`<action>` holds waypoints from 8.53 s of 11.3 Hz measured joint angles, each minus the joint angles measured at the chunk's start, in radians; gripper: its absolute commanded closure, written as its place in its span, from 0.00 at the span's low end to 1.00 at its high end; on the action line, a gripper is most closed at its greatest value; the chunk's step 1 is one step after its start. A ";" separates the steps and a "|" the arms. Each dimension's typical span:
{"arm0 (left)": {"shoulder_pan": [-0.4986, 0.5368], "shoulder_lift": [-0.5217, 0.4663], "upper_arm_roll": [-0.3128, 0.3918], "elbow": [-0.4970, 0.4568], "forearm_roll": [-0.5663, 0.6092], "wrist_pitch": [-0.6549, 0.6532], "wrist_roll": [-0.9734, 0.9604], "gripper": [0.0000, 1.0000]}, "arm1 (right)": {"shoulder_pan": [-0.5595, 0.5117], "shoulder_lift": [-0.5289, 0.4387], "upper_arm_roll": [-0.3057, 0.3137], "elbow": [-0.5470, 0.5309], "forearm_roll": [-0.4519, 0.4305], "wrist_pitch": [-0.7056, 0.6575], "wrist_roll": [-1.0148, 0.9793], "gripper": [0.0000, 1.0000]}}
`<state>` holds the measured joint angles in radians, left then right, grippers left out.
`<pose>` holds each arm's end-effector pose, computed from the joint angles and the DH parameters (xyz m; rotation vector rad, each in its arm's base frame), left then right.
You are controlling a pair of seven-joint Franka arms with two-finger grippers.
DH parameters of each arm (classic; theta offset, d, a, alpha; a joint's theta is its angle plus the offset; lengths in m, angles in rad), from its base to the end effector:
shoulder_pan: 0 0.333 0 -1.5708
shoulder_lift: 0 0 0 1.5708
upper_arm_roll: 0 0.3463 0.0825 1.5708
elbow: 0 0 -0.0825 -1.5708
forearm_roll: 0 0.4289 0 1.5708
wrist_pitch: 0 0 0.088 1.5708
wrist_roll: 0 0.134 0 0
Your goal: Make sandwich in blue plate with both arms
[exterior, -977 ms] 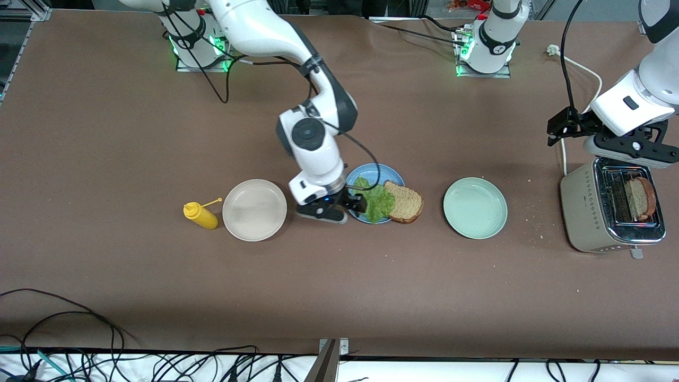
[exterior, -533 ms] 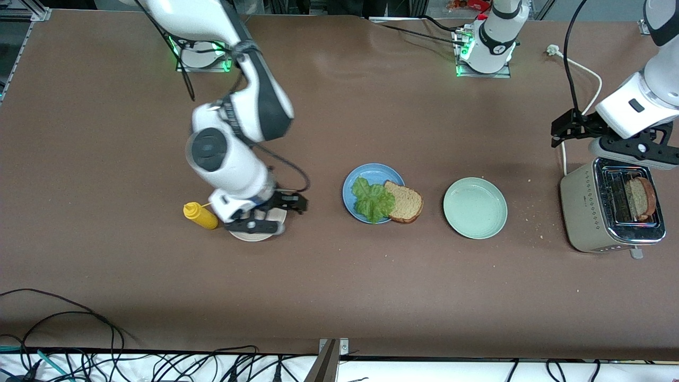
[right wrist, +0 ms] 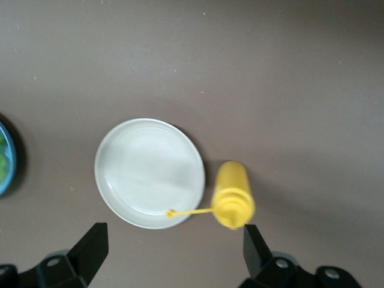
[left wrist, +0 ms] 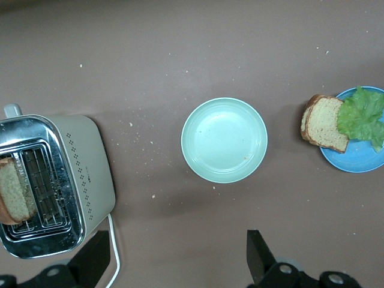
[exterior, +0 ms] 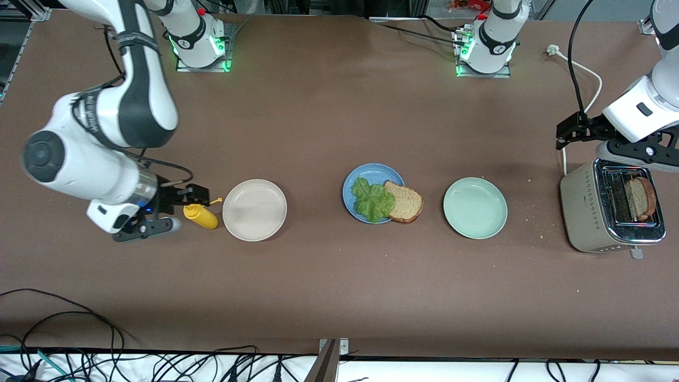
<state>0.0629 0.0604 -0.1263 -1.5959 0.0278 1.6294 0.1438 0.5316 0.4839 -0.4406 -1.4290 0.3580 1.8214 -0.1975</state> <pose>0.6210 -0.0338 0.5833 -3.1052 0.3258 0.0425 0.7258 0.1563 0.4203 -2.9750 -0.3462 0.0543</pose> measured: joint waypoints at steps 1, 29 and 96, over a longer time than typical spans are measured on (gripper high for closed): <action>0.001 0.001 0.000 0.001 -0.005 0.000 0.000 0.00 | -0.030 -0.004 0.002 -0.003 0.000 -0.009 -0.098 0.00; 0.001 0.006 -0.007 0.005 -0.007 -0.002 0.000 0.00 | -0.494 0.477 0.104 -0.042 0.855 -0.322 -2.194 0.00; 0.005 0.010 -0.005 0.010 -0.011 -0.013 0.018 0.00 | 0.728 0.652 -0.227 0.450 -0.135 -0.217 -0.069 1.00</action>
<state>0.0678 0.0704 -0.1316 -1.5855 0.0173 1.6165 0.1614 1.2601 1.1359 -0.6675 -0.9793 0.2228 1.6046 -0.2669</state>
